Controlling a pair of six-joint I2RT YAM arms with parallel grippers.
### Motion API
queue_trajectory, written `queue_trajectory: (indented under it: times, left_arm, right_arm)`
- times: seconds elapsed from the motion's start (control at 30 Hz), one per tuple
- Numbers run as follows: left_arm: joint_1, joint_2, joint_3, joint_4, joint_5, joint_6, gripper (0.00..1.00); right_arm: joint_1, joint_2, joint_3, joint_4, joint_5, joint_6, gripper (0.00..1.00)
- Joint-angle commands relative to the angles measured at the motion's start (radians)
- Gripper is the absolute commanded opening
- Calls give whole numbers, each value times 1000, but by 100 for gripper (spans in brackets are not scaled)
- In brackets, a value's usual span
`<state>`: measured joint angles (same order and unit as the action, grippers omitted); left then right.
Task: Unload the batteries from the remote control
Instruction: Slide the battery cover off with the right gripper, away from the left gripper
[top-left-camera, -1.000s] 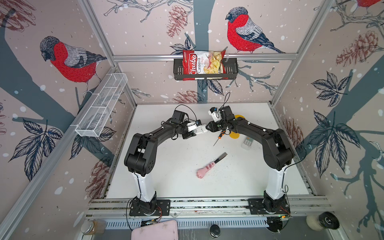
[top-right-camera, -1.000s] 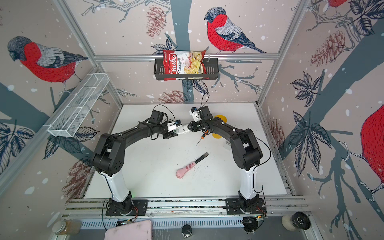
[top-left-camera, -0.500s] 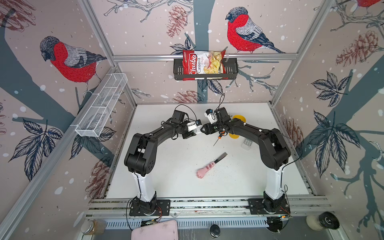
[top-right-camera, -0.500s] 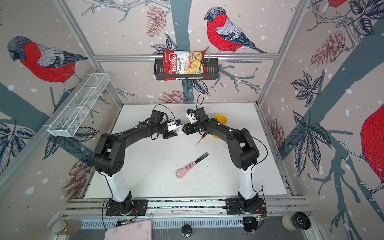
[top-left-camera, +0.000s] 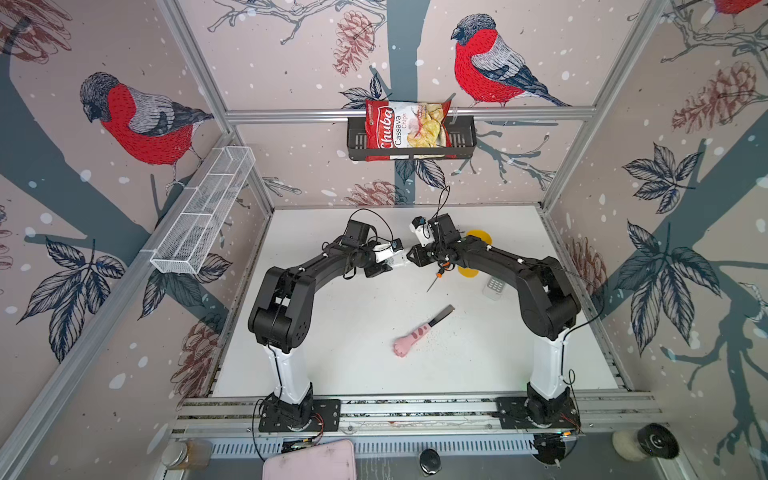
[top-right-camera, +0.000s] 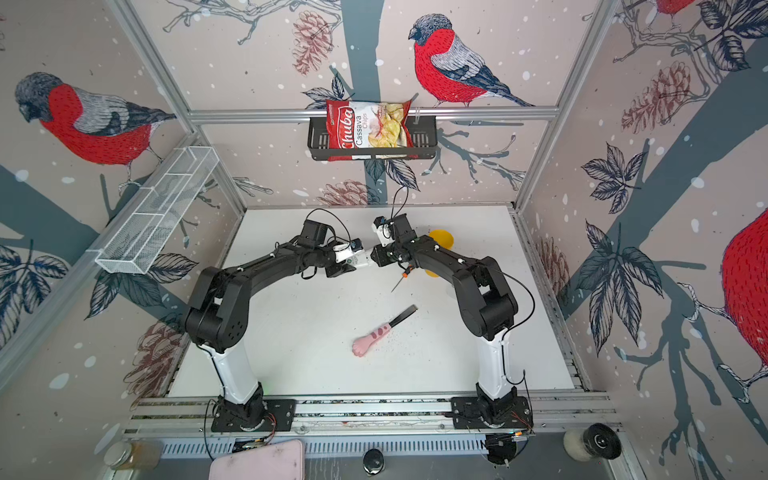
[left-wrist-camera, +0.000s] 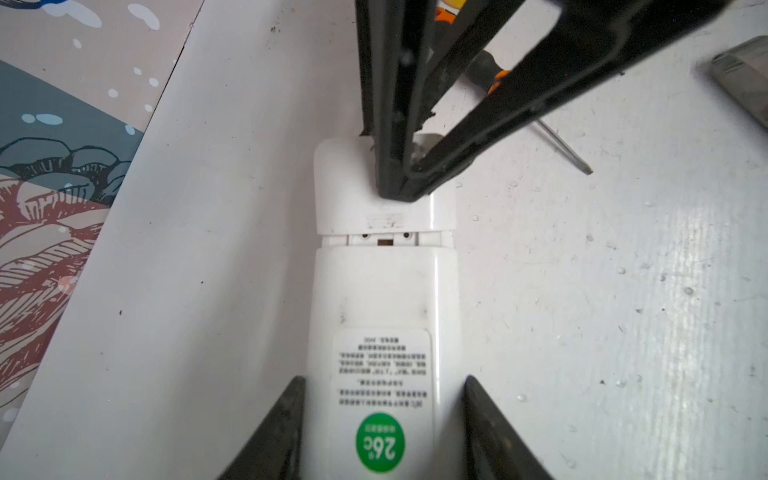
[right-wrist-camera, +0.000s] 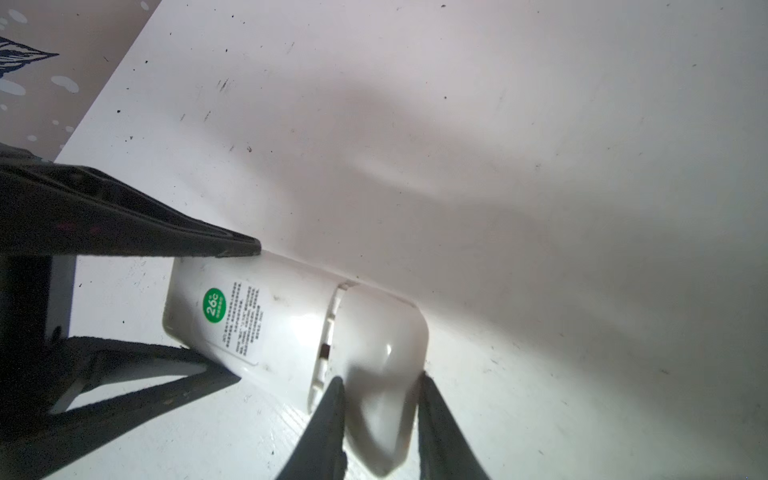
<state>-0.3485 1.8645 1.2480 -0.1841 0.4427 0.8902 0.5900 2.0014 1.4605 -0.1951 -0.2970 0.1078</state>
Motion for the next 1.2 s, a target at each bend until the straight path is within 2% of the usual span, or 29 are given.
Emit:
queue_trajectory:
  times: [0.0,0.17,0.23,0.27,0.3,0.33,0.37,0.43,0.53,0.67,0.8,1.17]
  left_arm:
    - [2,-7,2,23,15,-1,35]
    - [3,-10,-7,27,9,0,35]
    - [1,-11,-9,28,7,0,35]
    - [2,-11,-9,28,7,0,35]
    - [2,-12,-7,28,7,-1,35]
    - [2,-11,-6,28,7,-2,35]
    - [2,-11,-4,26,7,-2,35]
    - [2,-12,1,25,11,-4,35]
    - [2,-16,-1,24,10,-4,35]
    - [1,-19,-9,29,9,-4,35]
    - [-1,-15,-8,29,7,-5,35]
    - [0,-8,-1,26,7,-5,35]
  right_arm:
    - [-1,-19,-7,0,20,-5,26]
    - [-5,-37,-16,3,18,-5,17]
    - [-7,-45,-24,6,16,-5,17]
    - [-7,-48,-27,9,14,-6,20]
    - [-6,-50,-29,10,11,-7,29]
    - [-7,-48,-30,9,9,-8,46]
    - [-4,-42,-28,10,9,-10,58]
    - [1,-28,-22,8,13,-11,66]
    - [7,-3,-8,7,12,-8,66]
    - [12,17,11,4,-5,-2,62]
    - [22,20,19,5,-14,-1,55]
    - [25,-9,3,14,-10,3,21]
